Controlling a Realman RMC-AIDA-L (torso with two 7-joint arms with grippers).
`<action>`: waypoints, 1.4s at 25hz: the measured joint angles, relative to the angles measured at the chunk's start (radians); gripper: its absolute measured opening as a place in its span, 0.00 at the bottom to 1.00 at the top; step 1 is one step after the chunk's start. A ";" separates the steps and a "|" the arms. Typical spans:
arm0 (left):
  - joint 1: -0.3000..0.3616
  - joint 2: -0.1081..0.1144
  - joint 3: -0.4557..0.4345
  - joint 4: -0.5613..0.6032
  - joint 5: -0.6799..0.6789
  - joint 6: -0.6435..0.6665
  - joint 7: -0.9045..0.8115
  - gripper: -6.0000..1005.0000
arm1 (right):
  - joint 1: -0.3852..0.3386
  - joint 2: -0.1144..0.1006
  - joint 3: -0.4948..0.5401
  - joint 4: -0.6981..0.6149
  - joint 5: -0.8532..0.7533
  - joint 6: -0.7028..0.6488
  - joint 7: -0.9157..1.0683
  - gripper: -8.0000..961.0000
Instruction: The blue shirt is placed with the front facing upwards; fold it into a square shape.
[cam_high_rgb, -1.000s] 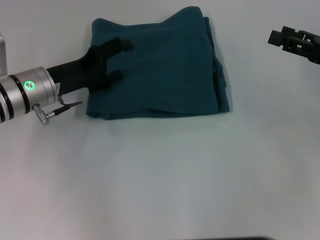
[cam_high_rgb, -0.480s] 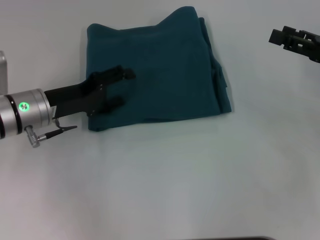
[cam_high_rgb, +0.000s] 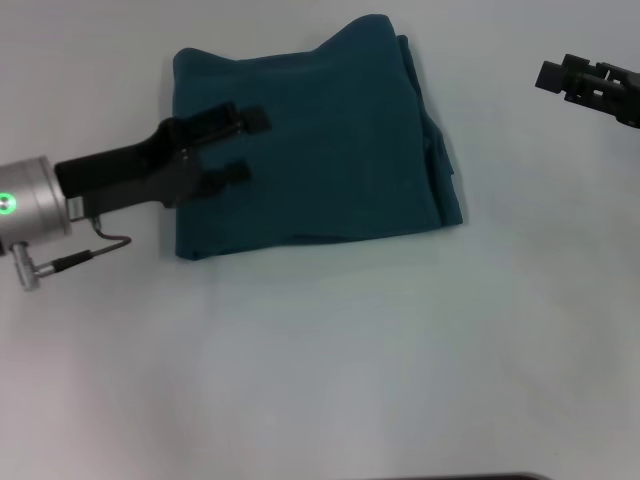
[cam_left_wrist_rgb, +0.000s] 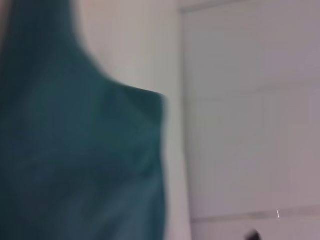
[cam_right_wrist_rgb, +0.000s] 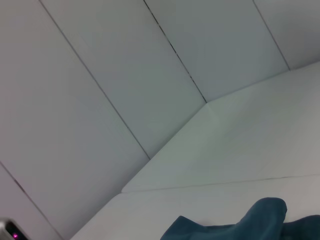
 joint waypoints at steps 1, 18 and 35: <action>-0.001 0.021 -0.005 -0.026 -0.017 0.101 0.142 0.96 | 0.000 -0.001 0.000 0.000 0.000 0.000 -0.012 0.84; 0.142 0.054 -0.074 -0.096 -0.049 0.406 0.913 0.96 | -0.009 0.053 -0.004 0.040 -0.088 -0.254 -0.511 0.84; 0.185 0.054 -0.035 -0.104 0.182 0.428 1.130 0.95 | 0.029 0.059 -0.211 0.262 -0.206 -0.178 -0.618 0.84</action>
